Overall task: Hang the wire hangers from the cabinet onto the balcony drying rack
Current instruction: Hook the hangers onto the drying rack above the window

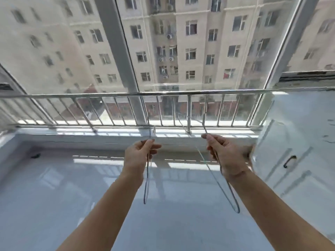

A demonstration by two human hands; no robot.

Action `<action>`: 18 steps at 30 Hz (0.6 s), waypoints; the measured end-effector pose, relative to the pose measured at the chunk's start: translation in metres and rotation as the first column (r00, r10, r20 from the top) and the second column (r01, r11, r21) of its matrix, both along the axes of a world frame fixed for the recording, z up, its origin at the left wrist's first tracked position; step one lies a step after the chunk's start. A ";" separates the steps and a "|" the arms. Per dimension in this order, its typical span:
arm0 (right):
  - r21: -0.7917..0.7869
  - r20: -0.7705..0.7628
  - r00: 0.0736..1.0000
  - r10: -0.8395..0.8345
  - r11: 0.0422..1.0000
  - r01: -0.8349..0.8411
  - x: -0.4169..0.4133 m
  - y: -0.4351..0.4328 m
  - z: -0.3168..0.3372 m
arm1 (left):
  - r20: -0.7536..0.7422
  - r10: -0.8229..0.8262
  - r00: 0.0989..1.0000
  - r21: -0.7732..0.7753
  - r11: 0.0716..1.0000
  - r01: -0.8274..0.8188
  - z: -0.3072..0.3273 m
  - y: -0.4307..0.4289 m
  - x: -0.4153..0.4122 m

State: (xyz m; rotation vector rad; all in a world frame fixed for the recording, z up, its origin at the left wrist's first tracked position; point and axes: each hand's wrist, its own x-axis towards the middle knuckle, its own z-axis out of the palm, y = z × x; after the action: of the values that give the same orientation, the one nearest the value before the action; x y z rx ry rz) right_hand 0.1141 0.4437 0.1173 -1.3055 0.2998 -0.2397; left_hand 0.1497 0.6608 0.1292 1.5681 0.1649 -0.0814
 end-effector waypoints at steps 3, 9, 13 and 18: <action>0.028 0.009 0.983 0.184 0.983 -0.184 0.018 0.079 0.006 | 0.023 0.148 0.989 -0.040 0.988 -0.147 0.013 0.082 -0.006; 0.054 0.009 0.890 0.456 0.888 -0.456 0.057 0.219 0.017 | 0.046 0.370 0.928 -0.057 0.928 -0.368 0.032 0.219 -0.016; 0.046 0.019 0.815 0.579 0.814 -0.579 0.090 0.305 0.026 | 0.038 0.488 0.872 -0.067 0.872 -0.485 0.037 0.302 -0.010; 0.050 0.078 0.707 0.703 0.706 -0.707 0.140 0.412 0.039 | 0.067 0.638 0.767 -0.049 0.770 -0.637 0.050 0.395 0.008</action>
State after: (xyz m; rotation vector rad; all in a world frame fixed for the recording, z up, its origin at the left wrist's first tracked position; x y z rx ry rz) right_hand 0.2544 0.8554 0.1563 -1.2453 -0.2560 0.3962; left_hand 0.1578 1.0561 0.1788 1.4130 0.6276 0.5195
